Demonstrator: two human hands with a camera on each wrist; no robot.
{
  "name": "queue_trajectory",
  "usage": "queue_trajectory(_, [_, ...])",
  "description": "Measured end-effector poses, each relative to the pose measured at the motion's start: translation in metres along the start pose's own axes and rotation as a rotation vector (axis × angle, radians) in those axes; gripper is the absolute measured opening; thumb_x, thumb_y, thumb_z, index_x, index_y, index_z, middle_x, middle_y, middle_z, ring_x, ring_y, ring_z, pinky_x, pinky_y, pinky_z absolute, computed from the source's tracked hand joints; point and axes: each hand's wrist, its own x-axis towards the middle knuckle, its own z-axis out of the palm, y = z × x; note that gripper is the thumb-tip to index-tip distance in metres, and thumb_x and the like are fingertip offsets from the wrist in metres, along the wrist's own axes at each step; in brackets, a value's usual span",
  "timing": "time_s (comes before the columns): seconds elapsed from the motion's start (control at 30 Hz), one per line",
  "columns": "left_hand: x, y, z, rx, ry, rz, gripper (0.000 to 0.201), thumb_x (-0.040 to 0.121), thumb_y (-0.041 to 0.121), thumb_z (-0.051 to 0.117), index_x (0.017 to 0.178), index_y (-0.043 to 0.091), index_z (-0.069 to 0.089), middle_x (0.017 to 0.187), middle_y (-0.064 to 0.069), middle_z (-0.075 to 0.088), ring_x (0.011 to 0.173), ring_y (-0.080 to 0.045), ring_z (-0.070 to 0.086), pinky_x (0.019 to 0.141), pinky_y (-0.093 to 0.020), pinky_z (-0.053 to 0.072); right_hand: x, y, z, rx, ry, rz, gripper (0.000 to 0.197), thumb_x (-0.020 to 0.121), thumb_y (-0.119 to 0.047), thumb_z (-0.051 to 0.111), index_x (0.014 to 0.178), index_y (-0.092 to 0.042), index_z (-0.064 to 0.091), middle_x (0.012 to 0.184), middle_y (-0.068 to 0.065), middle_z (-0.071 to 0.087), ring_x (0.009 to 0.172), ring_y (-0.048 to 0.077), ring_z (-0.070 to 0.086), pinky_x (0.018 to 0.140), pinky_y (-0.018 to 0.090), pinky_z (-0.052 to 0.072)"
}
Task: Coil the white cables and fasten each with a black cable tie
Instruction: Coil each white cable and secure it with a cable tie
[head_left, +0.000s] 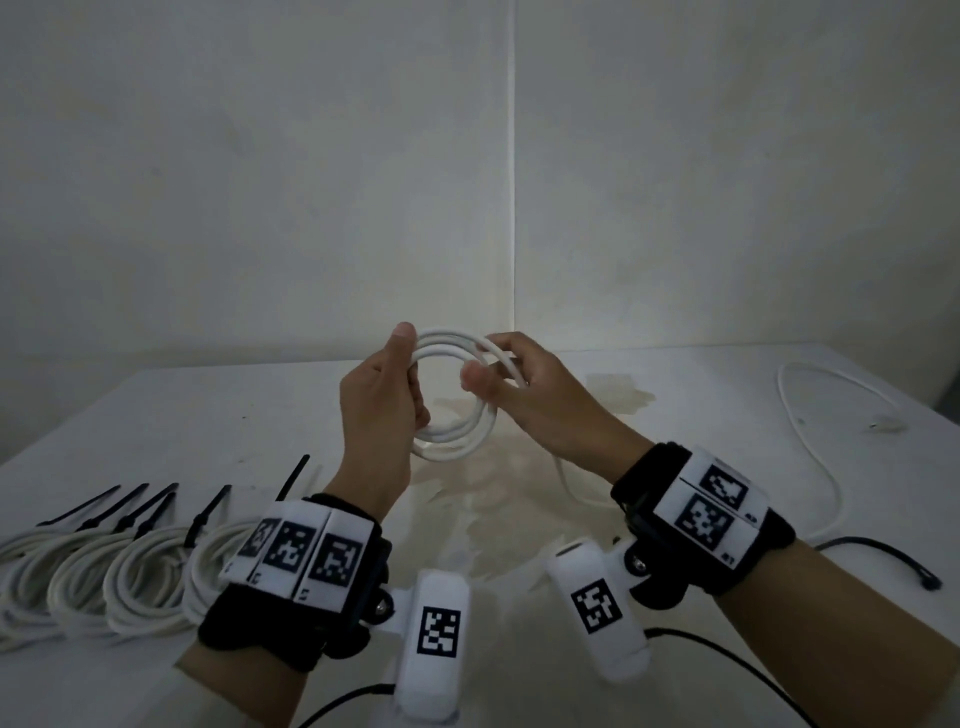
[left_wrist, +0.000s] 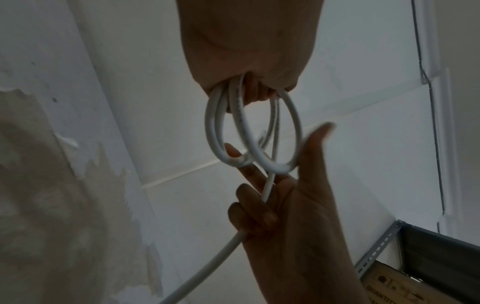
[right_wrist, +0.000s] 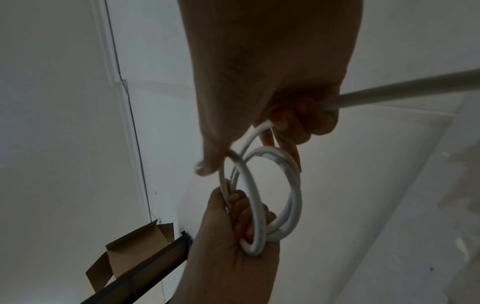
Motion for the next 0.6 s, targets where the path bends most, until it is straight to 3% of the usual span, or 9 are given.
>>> queue_trajectory(0.03, [0.0,0.0,0.0,-0.009,-0.008,-0.008,0.045,0.095,0.03,0.048,0.053,0.015,0.039,0.036,0.01,0.031,0.031,-0.005,0.026,0.037,-0.016,0.026,0.001,0.001,0.0,-0.029,0.0,-0.01,0.033,0.079,-0.05,0.056,0.101,-0.025,0.055,0.091,-0.01,0.063,0.075,-0.005,0.059,0.07,0.015,0.045])
queue_trajectory(0.1, [0.001,0.0,0.0,-0.059,-0.031,-0.071,0.046,0.096,0.033,0.043,0.055,0.014,0.039,0.036,0.009,0.028,0.032,-0.006,0.023,0.036,-0.016,0.023,0.002,-0.002,-0.005,-0.015,0.035,-0.051,0.02,0.09,-0.03,0.055,0.096,-0.013,0.062,0.08,-0.004,0.064,0.061,-0.005,0.058,0.062,0.011,0.042])
queue_trajectory(0.17, [0.003,0.002,-0.003,-0.113,-0.065,-0.147,0.047,0.098,0.034,0.037,0.056,0.012,0.039,0.036,0.007,0.025,0.032,-0.007,0.02,0.034,-0.017,0.021,0.005,-0.004,-0.011,0.007,0.104,-0.081,0.026,0.094,-0.018,0.051,0.089,0.004,0.065,0.068,-0.001,0.06,0.045,-0.005,0.051,0.05,0.008,0.036])
queue_trajectory(0.23, [0.004,0.0,-0.006,-0.088,-0.048,-0.142,0.046,0.098,0.03,0.035,0.056,0.011,0.039,0.036,0.007,0.024,0.032,-0.007,0.019,0.034,-0.017,0.021,0.006,-0.005,-0.015,0.031,0.132,-0.069,0.031,0.095,-0.019,0.048,0.09,0.007,0.065,0.065,-0.009,0.056,0.043,-0.008,0.049,0.048,0.007,0.035])
queue_trajectory(0.3, [0.004,-0.002,-0.008,-0.073,0.003,-0.094,0.045,0.098,0.027,0.035,0.056,0.012,0.038,0.036,0.008,0.024,0.033,-0.007,0.019,0.036,-0.018,0.02,0.003,-0.01,-0.01,0.042,0.081,-0.061,0.03,0.095,-0.026,0.045,0.087,-0.006,0.066,0.066,-0.019,0.055,0.05,-0.013,0.05,0.051,0.005,0.036])
queue_trajectory(0.37, [0.004,-0.003,-0.006,-0.09,0.026,-0.071,0.045,0.098,0.027,0.034,0.056,0.013,0.038,0.036,0.008,0.024,0.033,-0.007,0.019,0.037,-0.019,0.02,-0.003,-0.01,-0.002,-0.052,0.03,-0.066,0.013,0.088,-0.039,0.053,0.093,-0.029,0.06,0.083,-0.019,0.055,0.065,-0.009,0.051,0.063,0.008,0.036])
queue_trajectory(0.43, [0.003,-0.002,-0.003,-0.094,0.026,-0.067,0.045,0.098,0.028,0.034,0.056,0.013,0.038,0.036,0.008,0.025,0.033,-0.007,0.02,0.037,-0.018,0.021,-0.006,-0.006,0.003,-0.106,0.031,-0.049,0.036,0.079,-0.045,0.062,0.111,-0.033,0.055,0.101,-0.013,0.052,0.068,-0.007,0.045,0.07,0.013,0.034])
queue_trajectory(0.53, [0.001,0.001,0.0,-0.106,-0.013,-0.07,0.045,0.099,0.029,0.034,0.058,0.013,0.038,0.037,0.008,0.025,0.034,-0.008,0.02,0.037,-0.019,0.023,-0.002,-0.002,0.004,-0.022,0.096,-0.052,0.023,0.086,-0.035,0.06,0.1,-0.017,0.063,0.087,-0.006,0.062,0.067,-0.004,0.053,0.069,0.014,0.041])
queue_trajectory(0.6, [0.0,0.001,0.002,-0.145,-0.061,-0.092,0.043,0.099,0.029,0.034,0.059,0.013,0.039,0.039,0.007,0.025,0.034,-0.008,0.021,0.036,-0.018,0.025,0.002,-0.003,0.003,0.073,0.132,-0.042,0.028,0.091,-0.026,0.054,0.093,0.0,0.066,0.07,-0.002,0.062,0.053,-0.003,0.051,0.057,0.008,0.039])
